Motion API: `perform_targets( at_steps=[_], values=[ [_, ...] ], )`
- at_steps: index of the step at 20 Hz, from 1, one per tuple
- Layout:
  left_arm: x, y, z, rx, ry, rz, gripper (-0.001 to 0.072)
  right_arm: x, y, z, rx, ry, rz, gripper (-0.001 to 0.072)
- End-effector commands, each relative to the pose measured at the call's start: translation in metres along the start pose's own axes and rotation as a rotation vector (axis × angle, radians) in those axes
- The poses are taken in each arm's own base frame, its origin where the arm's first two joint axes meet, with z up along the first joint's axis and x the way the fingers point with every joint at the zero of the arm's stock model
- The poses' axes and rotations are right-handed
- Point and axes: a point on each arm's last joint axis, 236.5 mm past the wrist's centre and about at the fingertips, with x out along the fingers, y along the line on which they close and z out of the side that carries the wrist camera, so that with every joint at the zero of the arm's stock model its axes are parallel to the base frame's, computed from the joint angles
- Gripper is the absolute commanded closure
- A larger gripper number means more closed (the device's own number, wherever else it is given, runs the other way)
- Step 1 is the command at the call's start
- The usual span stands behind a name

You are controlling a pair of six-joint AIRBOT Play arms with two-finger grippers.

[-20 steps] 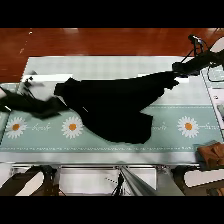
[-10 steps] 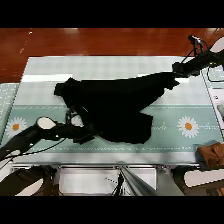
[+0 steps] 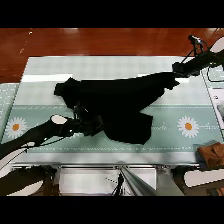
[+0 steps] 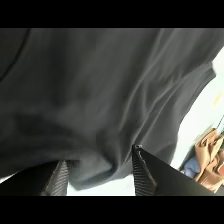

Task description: Fold the shirts.

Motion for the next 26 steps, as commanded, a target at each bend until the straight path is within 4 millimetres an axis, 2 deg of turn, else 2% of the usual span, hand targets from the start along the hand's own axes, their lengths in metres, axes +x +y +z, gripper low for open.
perform_targets(
  at_steps=[1, 2, 4, 5, 7, 9, 10, 11, 13, 15, 17, 18, 20, 21, 22, 23, 25, 26],
  values=[
    [0.012, -0.003, 0.015, -0.042, -0.024, 0.006, 0.0261, 0.000, 0.000, 0.000, 0.000, -0.001, 0.000, 0.0682],
    [0.016, 0.000, 0.015, -0.051, -0.010, 0.014, 0.0271, 0.000, 0.000, 0.000, 0.000, -0.001, 0.000, 0.0682],
    [0.024, 0.002, 0.014, -0.060, 0.018, 0.022, 0.0574, 0.000, 0.000, 0.000, 0.000, -0.001, 0.000, 0.0682],
    [0.025, 0.000, 0.013, -0.049, 0.028, 0.019, 0.0685, 0.000, 0.000, 0.000, 0.000, -0.001, 0.000, 0.0682],
    [0.022, -0.017, 0.010, 0.016, 0.057, -0.022, 0.0684, 0.000, 0.000, 0.000, -0.001, -0.001, 0.000, 0.0682],
    [0.008, -0.055, 0.005, 0.121, 0.085, -0.109, 0.0684, -0.002, 0.000, 0.000, -0.009, -0.003, -0.002, 0.0682],
    [-0.005, -0.081, 0.005, 0.189, 0.075, -0.166, 0.0685, -0.007, 0.002, 0.002, -0.011, -0.017, -0.001, 0.0682],
    [-0.027, -0.114, 0.008, 0.266, 0.033, -0.235, 0.0685, -0.016, 0.004, 0.007, -0.017, -0.045, -0.004, 0.0682],
    [-0.095, -0.185, 0.017, 0.454, -0.114, -0.372, 0.0686, -0.048, 0.012, 0.022, -0.043, -0.146, -0.017, 0.0682],
    [-0.196, -0.246, 0.027, 0.658, -0.349, -0.464, 0.0686, -0.100, 0.024, 0.043, -0.079, -0.291, -0.035, 0.0682],
    [-0.316, -0.289, 0.026, 0.799, -0.651, -0.504, 0.0685, -0.169, 0.043, 0.060, -0.121, -0.465, -0.050, 0.0682],
    [-0.365, -0.298, 0.022, 0.845, -0.791, -0.482, 0.0686, -0.211, 0.054, 0.065, -0.145, -0.567, -0.058, 0.0682],
    [-0.445, -0.301, 0.004, 0.876, -1.020, -0.386, 0.0686, -0.297, 0.079, 0.066, -0.192, -0.773, -0.073, 0.0682],
    [-0.470, -0.299, -0.009, 0.888, -1.091, -0.319, 0.0686, -0.346, 0.092, 0.060, -0.216, -0.892, -0.085, 0.0682],
    [-0.486, -0.297, -0.023, 0.903, -1.132, -0.257, 0.0685, -0.392, 0.103, 0.049, -0.237, -1.000, -0.106, 0.0682],
    [-0.498, -0.298, -0.039, 0.931, -1.161, -0.192, 0.0685, -0.430, 0.110, 0.035, -0.246, -1.081, -0.132, 0.0683],
    [-0.511, -0.305, -0.070, 0.994, -1.196, -0.098, 0.0685, -0.494, 0.116, -0.002, -0.236, -1.216, -0.194, 0.0683],
    [-0.518, -0.310, -0.084, 1.025, -1.226, -0.058, 0.0685, -0.519, 0.118, -0.021, -0.232, -1.269, -0.220, 0.0683]
  ],
)
